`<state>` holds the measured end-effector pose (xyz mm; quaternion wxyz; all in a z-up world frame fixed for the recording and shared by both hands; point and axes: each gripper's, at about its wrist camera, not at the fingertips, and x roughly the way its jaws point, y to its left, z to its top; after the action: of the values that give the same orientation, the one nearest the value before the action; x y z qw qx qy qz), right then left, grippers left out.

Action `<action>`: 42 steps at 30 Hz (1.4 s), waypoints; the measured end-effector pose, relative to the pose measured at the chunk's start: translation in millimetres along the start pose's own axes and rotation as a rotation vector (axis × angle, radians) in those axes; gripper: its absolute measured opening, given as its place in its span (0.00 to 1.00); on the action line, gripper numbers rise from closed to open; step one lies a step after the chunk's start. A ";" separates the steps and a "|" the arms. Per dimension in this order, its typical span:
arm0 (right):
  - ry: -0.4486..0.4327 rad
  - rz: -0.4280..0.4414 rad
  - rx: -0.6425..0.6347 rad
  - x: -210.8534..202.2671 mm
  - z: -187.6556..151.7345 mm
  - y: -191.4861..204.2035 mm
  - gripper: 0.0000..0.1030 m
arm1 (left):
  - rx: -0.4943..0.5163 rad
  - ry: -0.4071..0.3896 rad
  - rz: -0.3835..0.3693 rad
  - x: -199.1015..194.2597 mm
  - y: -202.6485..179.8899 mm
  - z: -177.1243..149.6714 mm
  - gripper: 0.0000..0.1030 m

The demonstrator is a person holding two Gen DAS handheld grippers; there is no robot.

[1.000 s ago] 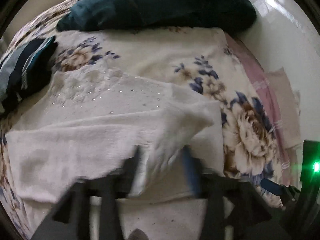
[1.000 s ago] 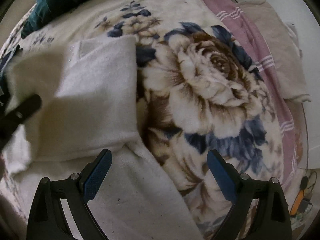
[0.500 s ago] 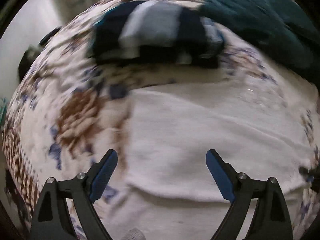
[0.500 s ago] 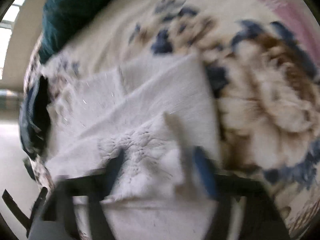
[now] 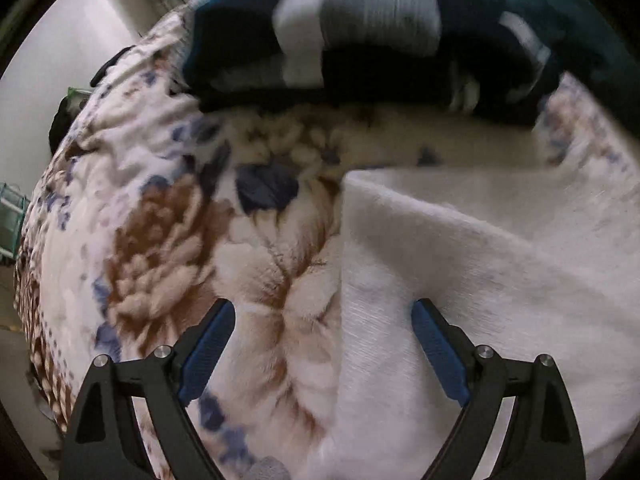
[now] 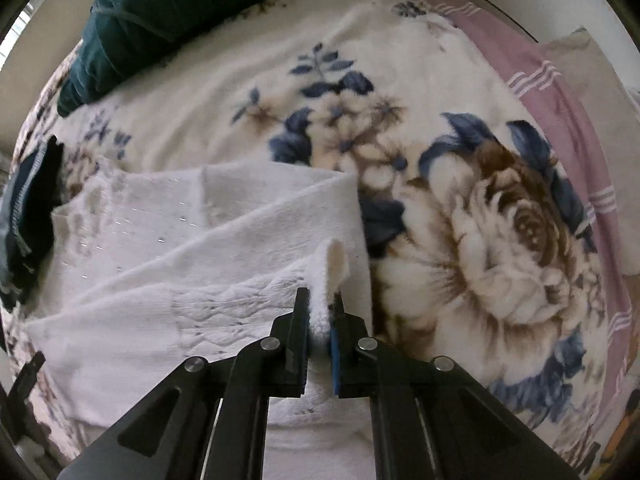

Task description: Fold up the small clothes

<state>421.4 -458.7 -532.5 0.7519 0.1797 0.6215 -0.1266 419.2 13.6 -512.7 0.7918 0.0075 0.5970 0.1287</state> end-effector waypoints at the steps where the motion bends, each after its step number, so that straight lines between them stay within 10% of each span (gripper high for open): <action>1: 0.013 0.001 0.002 5.1 -0.2 -1.4 0.08 | 0.005 0.013 -0.009 7.6 0.2 -0.3 0.90; 4: 0.064 0.016 0.004 19.9 -0.3 -4.1 0.09 | 0.017 0.000 -0.013 4.5 1.8 -1.5 0.90; 10: 0.138 0.146 0.015 -10.9 -1.3 -29.2 0.66 | 0.058 -0.058 -0.075 -62.5 -10.3 -26.7 0.91; 14: 0.173 0.180 0.024 -57.9 -21.7 -55.9 0.77 | 0.147 -0.078 -0.162 -107.9 -44.0 -57.3 0.95; 21: 0.157 0.142 -0.001 -139.1 -52.8 -117.9 0.78 | 0.303 0.007 -0.315 -169.7 -133.9 -149.7 0.95; 28: 0.208 0.161 -0.104 -127.3 -33.9 -160.2 0.78 | 0.350 0.132 -0.382 -197.5 -236.2 -259.8 0.95; 38: 0.275 0.291 -0.257 -54.5 0.1 -161.0 0.78 | 0.391 0.229 -0.245 -170.8 -338.6 -366.2 0.94; 42: 0.299 0.433 -0.240 -14.4 19.9 -137.3 0.78 | 0.346 0.161 -0.203 -166.4 -335.0 -374.0 0.62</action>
<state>379.6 -591.7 -530.6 0.6774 0.2349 0.6830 0.1392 88.0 -398.8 -518.5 0.7374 0.0726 0.6692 -0.0560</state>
